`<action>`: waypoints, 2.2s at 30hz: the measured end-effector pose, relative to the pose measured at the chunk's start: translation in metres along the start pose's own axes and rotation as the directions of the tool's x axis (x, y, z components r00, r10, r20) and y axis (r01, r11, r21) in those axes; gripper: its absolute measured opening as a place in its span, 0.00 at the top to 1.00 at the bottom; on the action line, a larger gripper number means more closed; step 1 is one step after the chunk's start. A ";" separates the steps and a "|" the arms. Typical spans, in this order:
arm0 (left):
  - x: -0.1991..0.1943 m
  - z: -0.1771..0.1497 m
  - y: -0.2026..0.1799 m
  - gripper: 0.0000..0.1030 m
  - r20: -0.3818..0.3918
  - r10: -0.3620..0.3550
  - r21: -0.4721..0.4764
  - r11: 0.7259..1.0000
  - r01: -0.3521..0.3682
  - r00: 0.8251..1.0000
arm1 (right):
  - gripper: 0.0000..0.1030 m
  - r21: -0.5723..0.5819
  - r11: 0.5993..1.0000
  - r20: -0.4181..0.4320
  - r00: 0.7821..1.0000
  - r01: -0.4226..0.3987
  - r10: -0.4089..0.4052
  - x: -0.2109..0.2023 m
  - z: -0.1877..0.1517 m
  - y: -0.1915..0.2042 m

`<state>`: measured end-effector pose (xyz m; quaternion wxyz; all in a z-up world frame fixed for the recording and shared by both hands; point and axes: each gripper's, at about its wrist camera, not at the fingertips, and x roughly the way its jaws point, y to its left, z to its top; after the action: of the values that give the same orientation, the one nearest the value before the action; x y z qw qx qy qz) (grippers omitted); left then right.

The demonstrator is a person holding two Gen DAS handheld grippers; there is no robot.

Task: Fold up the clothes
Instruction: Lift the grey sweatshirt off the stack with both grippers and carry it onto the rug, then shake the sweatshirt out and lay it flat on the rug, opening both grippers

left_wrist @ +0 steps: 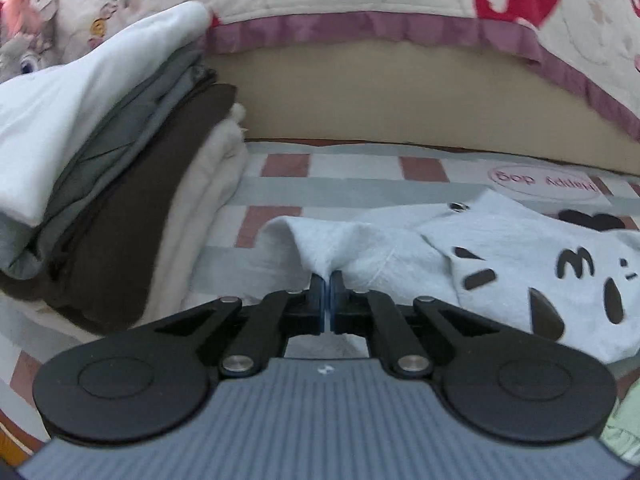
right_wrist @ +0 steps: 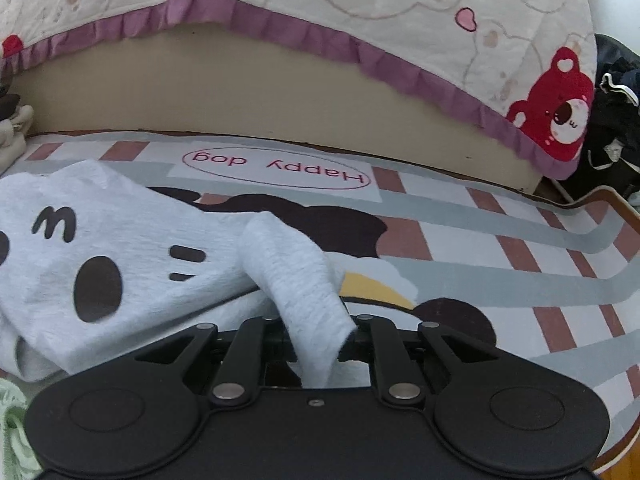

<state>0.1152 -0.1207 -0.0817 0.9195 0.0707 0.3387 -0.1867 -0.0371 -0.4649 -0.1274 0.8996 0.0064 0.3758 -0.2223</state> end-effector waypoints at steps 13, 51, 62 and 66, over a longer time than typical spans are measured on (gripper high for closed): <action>-0.066 0.010 0.036 0.98 0.271 -0.034 -0.016 0.999 0.040 0.962 | 0.88 0.002 1.000 0.282 0.959 0.026 -0.026 -0.096 0.071 0.004; -0.225 0.157 0.043 0.99 0.496 0.016 -0.047 0.999 0.008 0.868 | 0.94 0.267 0.905 0.673 0.736 -0.331 0.071 -0.252 0.165 -0.191; -0.033 -0.024 0.020 0.98 -0.232 0.023 0.004 1.000 -0.023 0.972 | 0.93 0.170 0.983 -0.042 0.996 -0.074 0.082 -0.024 0.027 -0.152; -0.012 -0.059 -0.003 0.98 -0.292 0.111 0.152 0.986 -0.069 0.950 | 0.92 0.121 0.991 -0.135 0.988 -0.053 0.069 0.021 0.003 -0.133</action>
<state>0.0703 -0.1052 -0.1183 0.8580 0.1780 0.4563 -0.1549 -0.0764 -0.5937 -0.1188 0.8757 0.0860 0.4236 -0.2153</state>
